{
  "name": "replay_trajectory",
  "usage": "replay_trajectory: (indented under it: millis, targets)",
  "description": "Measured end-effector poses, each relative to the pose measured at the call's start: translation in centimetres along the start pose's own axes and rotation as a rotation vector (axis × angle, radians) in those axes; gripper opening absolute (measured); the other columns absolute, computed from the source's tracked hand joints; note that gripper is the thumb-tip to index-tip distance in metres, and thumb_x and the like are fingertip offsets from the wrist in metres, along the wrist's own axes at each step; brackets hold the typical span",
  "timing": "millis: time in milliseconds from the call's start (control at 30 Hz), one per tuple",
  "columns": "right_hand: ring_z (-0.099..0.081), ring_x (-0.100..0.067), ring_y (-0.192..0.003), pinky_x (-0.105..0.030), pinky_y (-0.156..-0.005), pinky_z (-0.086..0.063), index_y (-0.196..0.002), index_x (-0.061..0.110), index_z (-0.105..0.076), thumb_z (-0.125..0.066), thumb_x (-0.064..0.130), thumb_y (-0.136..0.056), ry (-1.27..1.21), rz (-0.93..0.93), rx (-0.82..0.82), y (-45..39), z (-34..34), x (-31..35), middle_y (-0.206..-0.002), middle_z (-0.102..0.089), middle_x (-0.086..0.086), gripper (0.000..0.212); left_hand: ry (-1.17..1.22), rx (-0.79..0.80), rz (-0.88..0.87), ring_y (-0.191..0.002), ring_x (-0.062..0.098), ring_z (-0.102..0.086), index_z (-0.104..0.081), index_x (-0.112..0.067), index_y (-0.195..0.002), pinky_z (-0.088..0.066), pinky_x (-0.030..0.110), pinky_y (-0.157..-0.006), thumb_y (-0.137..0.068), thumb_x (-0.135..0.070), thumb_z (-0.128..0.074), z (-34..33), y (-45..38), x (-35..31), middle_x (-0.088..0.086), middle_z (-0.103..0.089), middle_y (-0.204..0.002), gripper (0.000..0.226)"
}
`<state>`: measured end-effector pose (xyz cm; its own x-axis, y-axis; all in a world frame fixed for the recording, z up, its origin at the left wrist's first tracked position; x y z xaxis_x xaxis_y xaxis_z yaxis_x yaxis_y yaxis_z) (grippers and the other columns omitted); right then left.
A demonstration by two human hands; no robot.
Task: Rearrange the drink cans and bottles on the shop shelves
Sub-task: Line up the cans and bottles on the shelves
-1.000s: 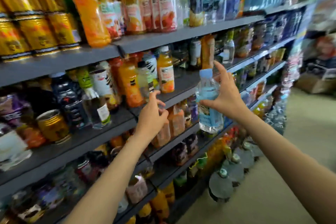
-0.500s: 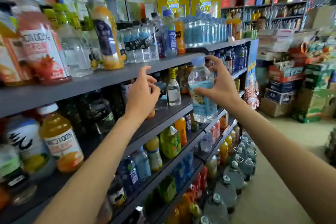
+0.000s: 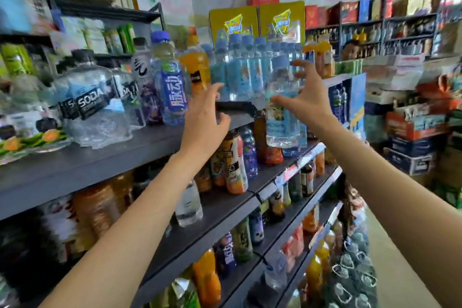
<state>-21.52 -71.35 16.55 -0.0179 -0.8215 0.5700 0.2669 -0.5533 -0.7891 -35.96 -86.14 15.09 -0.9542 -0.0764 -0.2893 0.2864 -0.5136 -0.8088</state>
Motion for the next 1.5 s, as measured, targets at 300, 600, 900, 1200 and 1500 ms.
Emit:
replay_trajectory:
  millis: [300, 600, 900, 1200, 1500]
  targets:
    - [-0.047, -0.030, -0.112, -0.027, -0.089, -0.031, -0.118, 0.002, -0.051, -0.066, 0.025, -0.064, -0.188, 0.177, -0.228, -17.4, -1.4, -13.3, -0.115, -0.049, -0.009, 0.060, -0.349, -0.251, 0.086, -0.140, 0.026, -0.018, -0.048, -0.018, -0.135, -0.018, 0.044, -0.110, -0.088, -0.014, -0.053, -14.0, -11.1, -0.3, 0.004, -0.026, -0.151, 0.047]
    - [-0.043, -0.019, -0.105, -0.013, -0.082, -0.025, -0.118, 0.005, -0.053, -0.069, 0.023, -0.073, -0.471, 0.226, -0.182, -25.1, -8.0, -17.8, -0.115, -0.047, -0.011, 0.051, -0.559, -0.409, 0.260, -0.143, 0.027, -0.009, -0.044, -0.016, -0.137, -0.010, 0.040, -0.112, -0.089, -0.012, -0.054, -19.1, -13.0, 0.0, 0.007, -0.014, -0.155, 0.049]
    - [-0.033, -0.026, -0.126, 0.007, -0.083, -0.019, -0.143, 0.008, -0.030, -0.046, 0.007, -0.096, -0.578, 0.286, 0.176, -22.7, -11.2, -22.2, -0.138, -0.029, -0.019, 0.050, -0.715, -0.415, 0.302, -0.142, 0.029, -0.011, -0.049, -0.017, -0.134, -0.010, 0.034, -0.111, -0.089, -0.009, -0.053, -20.0, -13.1, -0.1, 0.008, -0.015, -0.155, 0.045]
    - [-0.028, -0.028, -0.129, -0.025, -0.097, -0.030, -0.124, 0.009, -0.048, -0.044, -0.009, -0.086, -0.433, 0.227, 0.144, -19.5, -9.5, -22.2, -0.140, -0.026, -0.018, 0.043, -0.751, -0.364, 0.346, -0.140, 0.026, -0.020, -0.052, -0.011, -0.131, -0.017, 0.037, -0.111, -0.092, -0.011, -0.047, -20.8, -10.5, -1.3, 0.009, -0.028, -0.150, 0.039]
    - [-0.043, -0.023, -0.107, -0.026, -0.095, -0.038, -0.111, 0.002, -0.053, -0.057, 0.001, -0.082, -0.517, 0.608, 0.431, -5.2, -8.6, -25.6, -0.118, -0.043, -0.014, 0.029, -0.788, -0.442, 0.496, -0.115, 0.021, -0.037, -0.049, -0.013, -0.114, -0.039, 0.046, -0.097, -0.081, -0.018, -0.042, -22.4, 3.5, -1.3, 0.002, -0.036, -0.121, 0.034]
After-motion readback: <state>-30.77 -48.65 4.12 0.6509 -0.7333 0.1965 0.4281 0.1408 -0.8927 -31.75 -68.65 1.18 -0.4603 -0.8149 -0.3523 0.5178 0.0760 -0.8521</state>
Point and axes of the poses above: each hand's wrist, its own y-axis away from the middle knuckle, its own z-axis out of the back of the hand, x = y × z, the point moved 2 cm from there along -y, towards the middle knuckle
